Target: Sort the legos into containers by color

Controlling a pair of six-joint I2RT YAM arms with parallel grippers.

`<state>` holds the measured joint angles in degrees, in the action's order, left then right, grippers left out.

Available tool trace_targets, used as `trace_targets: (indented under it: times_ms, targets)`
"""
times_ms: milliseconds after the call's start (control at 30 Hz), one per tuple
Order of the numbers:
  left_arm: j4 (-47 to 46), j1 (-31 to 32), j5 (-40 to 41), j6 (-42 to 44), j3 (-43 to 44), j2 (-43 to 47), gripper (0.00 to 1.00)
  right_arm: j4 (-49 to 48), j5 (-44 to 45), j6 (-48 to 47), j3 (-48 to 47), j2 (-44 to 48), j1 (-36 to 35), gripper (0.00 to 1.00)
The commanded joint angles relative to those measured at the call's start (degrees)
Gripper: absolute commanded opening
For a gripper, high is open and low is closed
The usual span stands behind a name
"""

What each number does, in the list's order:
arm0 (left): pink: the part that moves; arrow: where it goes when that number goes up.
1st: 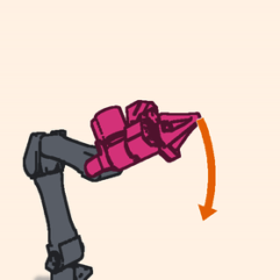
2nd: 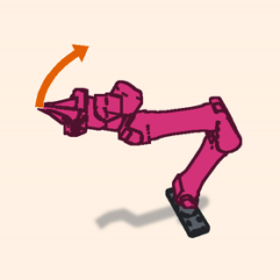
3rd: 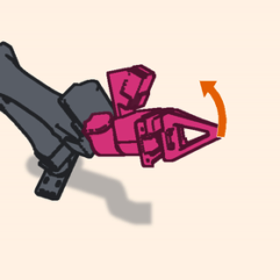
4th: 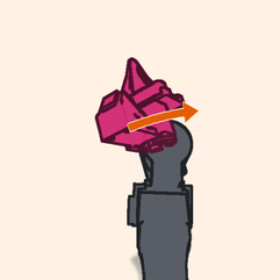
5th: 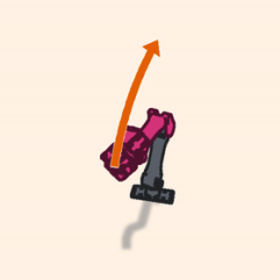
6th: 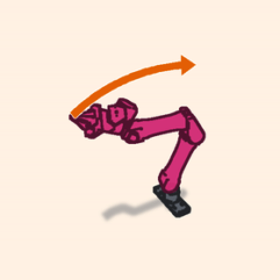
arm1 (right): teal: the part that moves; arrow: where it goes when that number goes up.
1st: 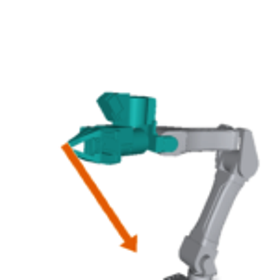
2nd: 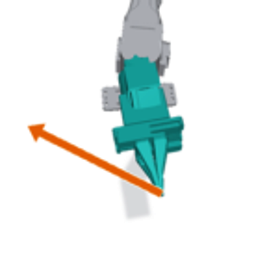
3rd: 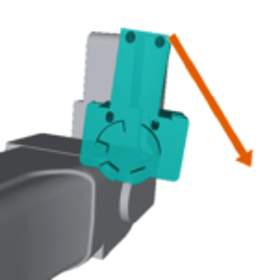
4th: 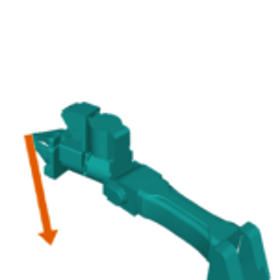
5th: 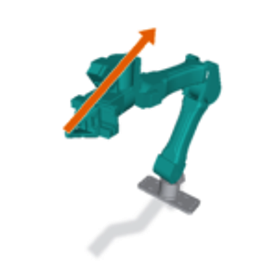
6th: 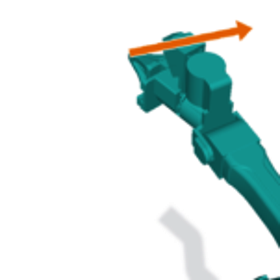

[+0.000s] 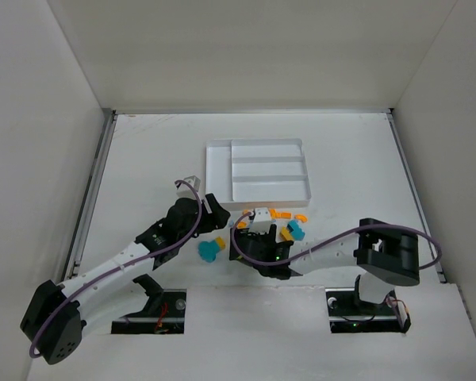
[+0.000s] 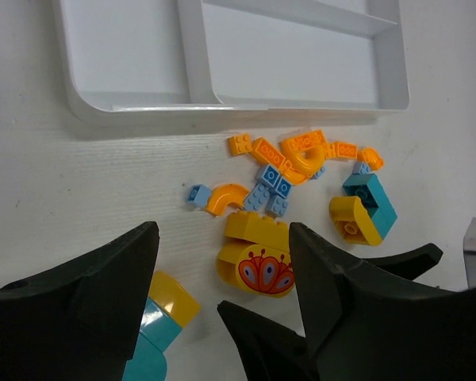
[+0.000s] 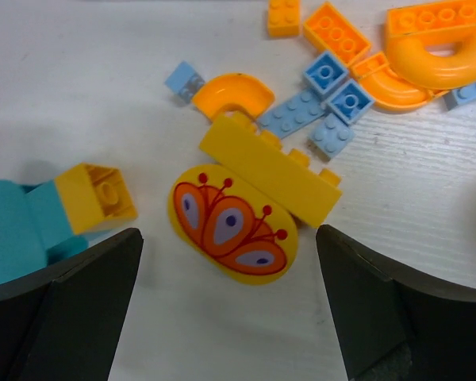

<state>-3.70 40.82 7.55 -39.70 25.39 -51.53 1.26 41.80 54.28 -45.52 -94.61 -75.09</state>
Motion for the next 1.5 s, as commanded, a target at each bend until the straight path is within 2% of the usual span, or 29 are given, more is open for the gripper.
trace_targets:
  times_ms: [0, 133, 333, 433, 567, 767, 933, 967, 1067, 1267, 1467]
  targets:
    - [-1.48, 0.27, 0.89, 0.94, 1.07, 0.9, 0.64, 1.2, 4.69, 3.64, -3.52, -1.8, 1.57, 0.97]
    - [-1.31, 0.27, 0.89, 1.03, 1.24, 1.08, 0.64, 5.77, 6.89, 6.18, -6.16, -4.7, 2.45, 0.98]
    - [-1.04, -0.26, 0.71, 0.85, 0.72, 1.61, 0.64, 4.02, 7.59, 6.1, -6.69, -7.87, 2.89, 0.97]
    - [-0.87, -0.35, 0.8, 0.68, 0.45, 1.87, 0.64, 3.93, 7.68, 6.36, -5.55, -7.53, 2.8, 0.9]
    - [-1.04, -0.43, 0.71, 0.94, 0.89, 1.34, 0.65, 4.45, 8.56, 6.19, -2.83, -4.28, 2.45, 0.73]
    - [-0.87, 0.09, -0.17, 0.51, 1.86, 1.34, 0.67, 3.23, 8.04, -0.82, 1.74, 3.62, 0.08, 0.68]
    - [1.77, 0.27, -7.54, -3.8, 3.53, 2.74, 0.68, -3.44, 2.33, -11.64, 6.22, 14.09, -0.89, 0.69]
    - [1.86, 0.1, -8.42, -4.24, 3.53, 3.1, 0.68, -6.33, -0.2, -14.18, 7.45, 16.36, -0.89, 0.69]
    - [1.16, -3.15, -18.85, -10.37, 2.39, 7.13, 0.74, -17.74, -11.44, -20.86, 12.19, 23.05, 1.03, 0.7]
    - [-1.65, -6.32, -25.74, -16.01, -0.77, 11.45, 0.78, -23.49, -19.46, -24.13, 14.14, 27.02, 4.73, 0.7]
    - [-5.34, -5.53, -28.46, -18.74, -2.62, 7.41, 0.78, -25.6, -22.81, -26.68, 13.35, 26.76, 5.09, 0.71]
